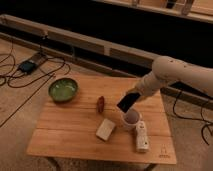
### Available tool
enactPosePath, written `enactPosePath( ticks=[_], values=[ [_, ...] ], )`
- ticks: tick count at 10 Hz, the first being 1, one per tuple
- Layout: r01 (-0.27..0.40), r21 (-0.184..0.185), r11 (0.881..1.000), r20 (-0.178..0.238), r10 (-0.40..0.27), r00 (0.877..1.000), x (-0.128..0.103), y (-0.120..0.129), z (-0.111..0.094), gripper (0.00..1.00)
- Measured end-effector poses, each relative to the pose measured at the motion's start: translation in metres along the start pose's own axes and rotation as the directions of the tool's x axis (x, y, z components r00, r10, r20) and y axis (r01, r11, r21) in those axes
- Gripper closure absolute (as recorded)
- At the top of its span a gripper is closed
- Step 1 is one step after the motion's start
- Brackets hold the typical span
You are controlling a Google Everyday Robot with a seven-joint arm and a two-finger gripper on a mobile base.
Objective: Place the eraser in the ceramic cup
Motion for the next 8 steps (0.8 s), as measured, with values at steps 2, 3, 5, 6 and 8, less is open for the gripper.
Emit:
enactPosePath(
  ticks=[2,3,5,6,8],
  values=[
    [-0.009,-0.011,1.000,-0.006,0.009,1.000,-0.005,-0.007,0.000,1.00],
    [-0.017,-0.017,1.000,-0.014,0.017,1.000,-0.008,-0.013,0.000,1.00],
    [-0.026,-0.026,0.999,-0.018,0.026,1.000,-0.011,-0.022,-0.002,1.00],
    [-0.026,-0.031,0.999,-0.019,0.026,0.999,-0.011,-0.025,-0.002,1.00],
    [-0.022,-0.042,0.999,-0.016,0.021,1.000,-0.009,-0.033,-0.005,1.00]
  ],
)
